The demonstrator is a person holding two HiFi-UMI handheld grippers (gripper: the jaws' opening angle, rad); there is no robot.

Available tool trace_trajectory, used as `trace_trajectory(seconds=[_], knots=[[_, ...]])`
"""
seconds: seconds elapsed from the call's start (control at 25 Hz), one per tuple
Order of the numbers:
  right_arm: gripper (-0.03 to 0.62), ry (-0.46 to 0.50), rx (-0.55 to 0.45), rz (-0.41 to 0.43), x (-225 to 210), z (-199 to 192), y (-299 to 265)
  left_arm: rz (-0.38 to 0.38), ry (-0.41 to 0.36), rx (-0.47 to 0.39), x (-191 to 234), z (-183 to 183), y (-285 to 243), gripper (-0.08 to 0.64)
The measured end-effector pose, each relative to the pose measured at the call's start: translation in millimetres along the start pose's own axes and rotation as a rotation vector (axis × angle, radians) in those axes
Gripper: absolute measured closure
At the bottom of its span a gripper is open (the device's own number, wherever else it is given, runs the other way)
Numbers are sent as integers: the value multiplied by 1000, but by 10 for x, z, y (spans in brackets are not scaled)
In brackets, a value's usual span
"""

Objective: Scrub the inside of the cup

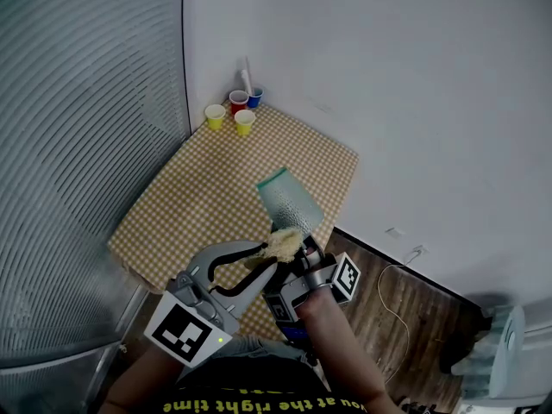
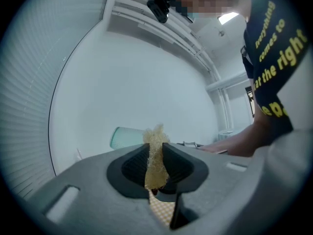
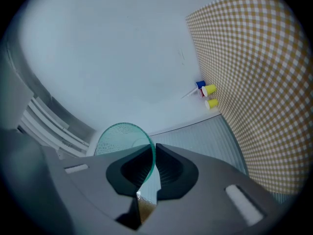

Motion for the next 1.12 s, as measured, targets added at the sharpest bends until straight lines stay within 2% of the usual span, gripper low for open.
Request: trace_trajectory(seconds=[0.28, 0.64, 1.12], knots=[[569, 0, -6, 10, 15, 15, 5, 43, -18, -28, 160, 23, 15, 474], [569, 0, 9, 10, 48, -22, 4, 164, 71, -29, 505, -11, 120, 474], [569, 22, 2, 3, 68, 36, 1, 88, 37, -4, 343, -88, 39, 474]])
Point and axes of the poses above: the fingertips, and each gripper's own axes: y backward along the fingers, x to its left, z out of its top, the point moved 9 cm from there along y, backward along the fingers, and after that the axes turned 13 degrees about x, right-handed, at the moved point
